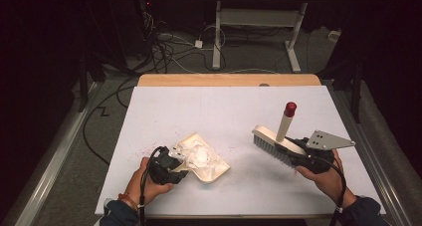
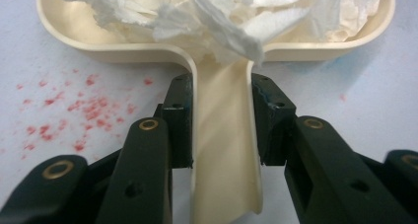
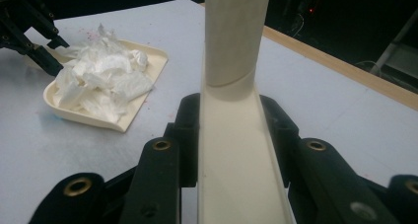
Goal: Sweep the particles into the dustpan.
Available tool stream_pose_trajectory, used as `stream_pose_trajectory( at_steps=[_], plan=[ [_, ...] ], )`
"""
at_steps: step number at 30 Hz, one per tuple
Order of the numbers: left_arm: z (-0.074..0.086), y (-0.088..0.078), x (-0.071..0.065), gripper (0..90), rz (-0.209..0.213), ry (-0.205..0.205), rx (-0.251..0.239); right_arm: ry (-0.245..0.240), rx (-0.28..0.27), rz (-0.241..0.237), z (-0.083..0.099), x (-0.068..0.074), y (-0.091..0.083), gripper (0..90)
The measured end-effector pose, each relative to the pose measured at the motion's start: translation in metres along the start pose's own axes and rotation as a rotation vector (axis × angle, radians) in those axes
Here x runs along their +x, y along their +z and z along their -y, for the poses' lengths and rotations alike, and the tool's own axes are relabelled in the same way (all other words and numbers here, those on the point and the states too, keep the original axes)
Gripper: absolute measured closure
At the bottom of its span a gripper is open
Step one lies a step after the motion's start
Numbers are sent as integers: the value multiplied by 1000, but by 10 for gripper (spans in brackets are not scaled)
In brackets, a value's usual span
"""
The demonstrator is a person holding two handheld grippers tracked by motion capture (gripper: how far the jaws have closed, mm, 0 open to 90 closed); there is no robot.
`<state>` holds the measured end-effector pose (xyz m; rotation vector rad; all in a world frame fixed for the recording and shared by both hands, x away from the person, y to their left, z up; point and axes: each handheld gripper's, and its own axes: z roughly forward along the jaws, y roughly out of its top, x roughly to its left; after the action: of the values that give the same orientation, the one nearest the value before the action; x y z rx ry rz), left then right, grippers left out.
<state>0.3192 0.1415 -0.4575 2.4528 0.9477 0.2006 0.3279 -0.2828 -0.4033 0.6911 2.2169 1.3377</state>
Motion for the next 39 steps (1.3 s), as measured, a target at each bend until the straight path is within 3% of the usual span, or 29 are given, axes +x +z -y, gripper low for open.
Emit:
stream_pose_trajectory(
  at_steps=[10, 16, 26, 32, 39],
  plan=[
    [13, -7, 15, 626, -30, -71, -24, 45, 40, -52, 5, -8, -16, 680],
    [22, -10, 26, 625, -57, -123, -47, 45, 68, -67, 8, -8, -18, 680],
    [37, -15, 37, 625, -131, -221, -120, 53, 108, -113, 12, -4, -19, 680],
    [46, -18, 41, 625, -169, -258, -151, 59, 127, -143, 15, -2, -21, 680],
    [51, -20, 47, 624, -215, -342, -192, 79, 145, -168, 14, 2, -21, 680]
  ],
)
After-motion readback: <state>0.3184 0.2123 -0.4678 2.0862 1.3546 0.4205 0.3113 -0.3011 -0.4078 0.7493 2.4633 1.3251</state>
